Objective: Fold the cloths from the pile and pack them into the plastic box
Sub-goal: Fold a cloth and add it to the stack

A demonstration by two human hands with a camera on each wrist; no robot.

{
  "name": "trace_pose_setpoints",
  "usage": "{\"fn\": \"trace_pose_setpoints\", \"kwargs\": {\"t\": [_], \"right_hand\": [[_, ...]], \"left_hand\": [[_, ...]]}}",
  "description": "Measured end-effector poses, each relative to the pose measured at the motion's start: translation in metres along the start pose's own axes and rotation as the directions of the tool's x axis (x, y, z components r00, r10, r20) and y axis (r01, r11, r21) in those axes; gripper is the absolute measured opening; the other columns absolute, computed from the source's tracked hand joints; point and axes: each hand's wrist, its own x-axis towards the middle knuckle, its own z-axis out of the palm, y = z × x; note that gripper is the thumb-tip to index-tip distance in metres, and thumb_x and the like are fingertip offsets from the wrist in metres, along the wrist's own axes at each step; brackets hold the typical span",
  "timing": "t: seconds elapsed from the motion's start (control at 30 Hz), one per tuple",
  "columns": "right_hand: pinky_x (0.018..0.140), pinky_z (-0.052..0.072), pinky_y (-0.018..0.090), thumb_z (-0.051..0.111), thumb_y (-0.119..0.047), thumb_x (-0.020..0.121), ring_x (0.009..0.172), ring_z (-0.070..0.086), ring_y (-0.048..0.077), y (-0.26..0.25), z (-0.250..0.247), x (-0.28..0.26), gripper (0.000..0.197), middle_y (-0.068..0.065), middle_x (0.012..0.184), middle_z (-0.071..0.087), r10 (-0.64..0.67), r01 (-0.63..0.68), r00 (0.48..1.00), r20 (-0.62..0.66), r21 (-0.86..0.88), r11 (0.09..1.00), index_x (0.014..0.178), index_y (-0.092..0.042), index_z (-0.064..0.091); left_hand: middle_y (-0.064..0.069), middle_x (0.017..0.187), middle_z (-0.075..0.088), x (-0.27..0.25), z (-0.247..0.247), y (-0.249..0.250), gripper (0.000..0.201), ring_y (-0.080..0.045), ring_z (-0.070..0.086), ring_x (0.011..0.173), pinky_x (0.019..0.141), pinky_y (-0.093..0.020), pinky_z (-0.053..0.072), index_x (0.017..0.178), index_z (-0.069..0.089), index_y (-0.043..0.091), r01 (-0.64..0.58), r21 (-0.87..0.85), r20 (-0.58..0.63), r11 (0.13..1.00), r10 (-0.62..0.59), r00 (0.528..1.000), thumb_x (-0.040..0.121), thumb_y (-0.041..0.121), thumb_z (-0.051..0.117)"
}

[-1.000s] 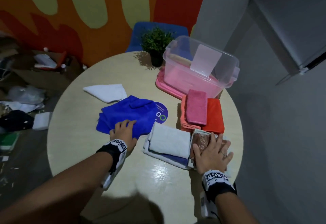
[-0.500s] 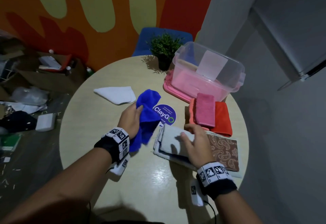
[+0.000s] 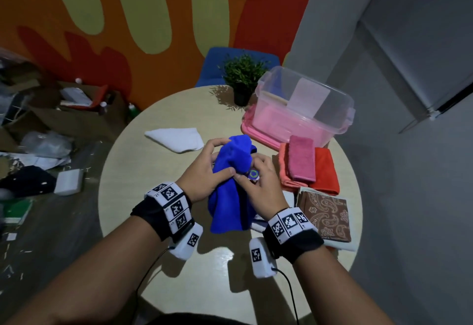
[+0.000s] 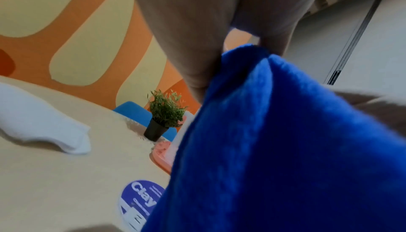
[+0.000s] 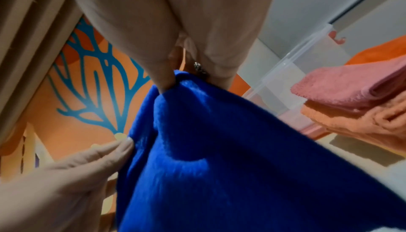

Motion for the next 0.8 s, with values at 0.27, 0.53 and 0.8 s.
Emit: {"fn": "trace_pose_setpoints", "kwargs": {"t": [0.27,0.53,0.8], "right_hand": [[0.065,0.049,0.022,0.066,0.008,0.082,0.065,0.057,0.005,-0.014,-0.007,0.006,0.032,-0.003,0.081,0.065,0.086,-0.058,0.988,-0.128,0.211,0.976,0.088,-0.023,0.06],[0.078,0.057,0.039,0.063,-0.018,0.094,0.083,0.069,0.015,-0.028,-0.025,0.021,0.014,-0.007,0.087,0.074,-0.043,0.043,0.995,-0.087,-0.002,0.999,0.09,-0.029,0.071],[0.075,0.054,0.042,0.067,-0.036,0.088,0.072,0.065,0.014,-0.035,-0.008,0.001,0.019,-0.002,0.074,0.07,-0.048,0.054,0.995,0.086,-0.067,0.996,0.077,-0.021,0.07]], "left_hand": [[0.011,0.122,0.065,-0.005,-0.017,0.002,0.03,-0.003,0.058,0.114,0.107,-0.031,0.042,0.123,0.069,0.022,-0.122,0.401,-0.091,0.908,0.172,0.981,0.101,0.012,0.051],[0.004,0.114,0.065,0.004,-0.038,0.007,0.031,-0.021,0.057,0.111,0.101,-0.038,0.042,0.124,0.068,0.021,-0.06,0.59,-0.2,0.806,0.217,0.955,0.105,0.022,0.043],[0.009,0.1,0.069,-0.021,-0.004,-0.001,0.024,0.001,0.063,0.091,0.084,-0.028,0.051,0.109,0.066,0.021,-0.175,0.459,0.237,0.871,0.069,0.969,0.086,0.014,0.066]]}}
